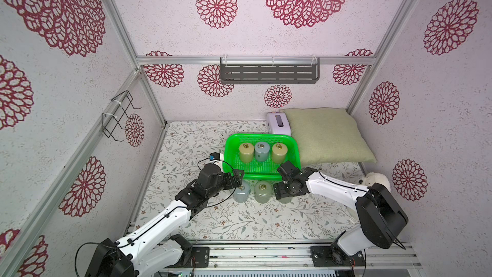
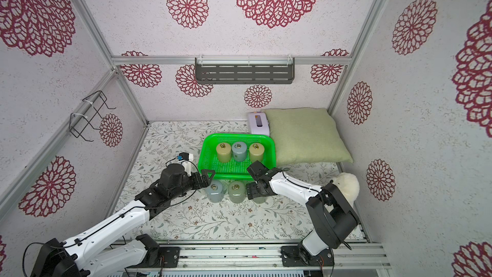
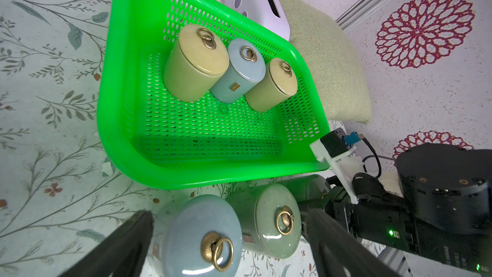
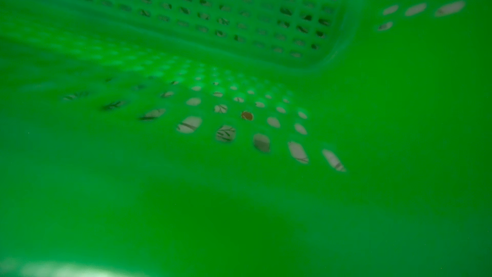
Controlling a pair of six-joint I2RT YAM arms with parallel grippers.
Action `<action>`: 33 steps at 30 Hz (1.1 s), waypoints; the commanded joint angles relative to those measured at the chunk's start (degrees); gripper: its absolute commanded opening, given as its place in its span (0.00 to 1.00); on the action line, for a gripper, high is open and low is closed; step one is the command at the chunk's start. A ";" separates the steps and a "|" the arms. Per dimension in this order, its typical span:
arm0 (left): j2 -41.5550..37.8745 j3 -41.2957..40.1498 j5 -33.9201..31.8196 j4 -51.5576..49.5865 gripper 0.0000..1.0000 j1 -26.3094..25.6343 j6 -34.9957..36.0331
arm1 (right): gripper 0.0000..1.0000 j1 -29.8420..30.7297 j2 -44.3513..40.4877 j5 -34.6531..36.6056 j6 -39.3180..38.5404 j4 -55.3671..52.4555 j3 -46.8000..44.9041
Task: Take the tea canister out of the basket
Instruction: Place the tea canister at the center of the board.
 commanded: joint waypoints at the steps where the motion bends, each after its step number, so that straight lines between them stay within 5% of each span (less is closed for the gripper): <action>1: -0.70 -0.17 -0.63 0.27 0.97 -0.40 1.03 | 0.97 -0.53 -1.79 0.02 -0.49 -1.24 2.38; 15: 0.92 0.28 -4.14 -0.17 0.97 -0.40 1.79 | 0.99 -0.53 -16.04 1.07 -1.79 -7.57 9.24; 33: 14.08 18.11 -13.53 -14.34 0.97 -0.48 4.08 | 0.99 -3.09 -15.97 -3.84 -2.97 29.13 0.09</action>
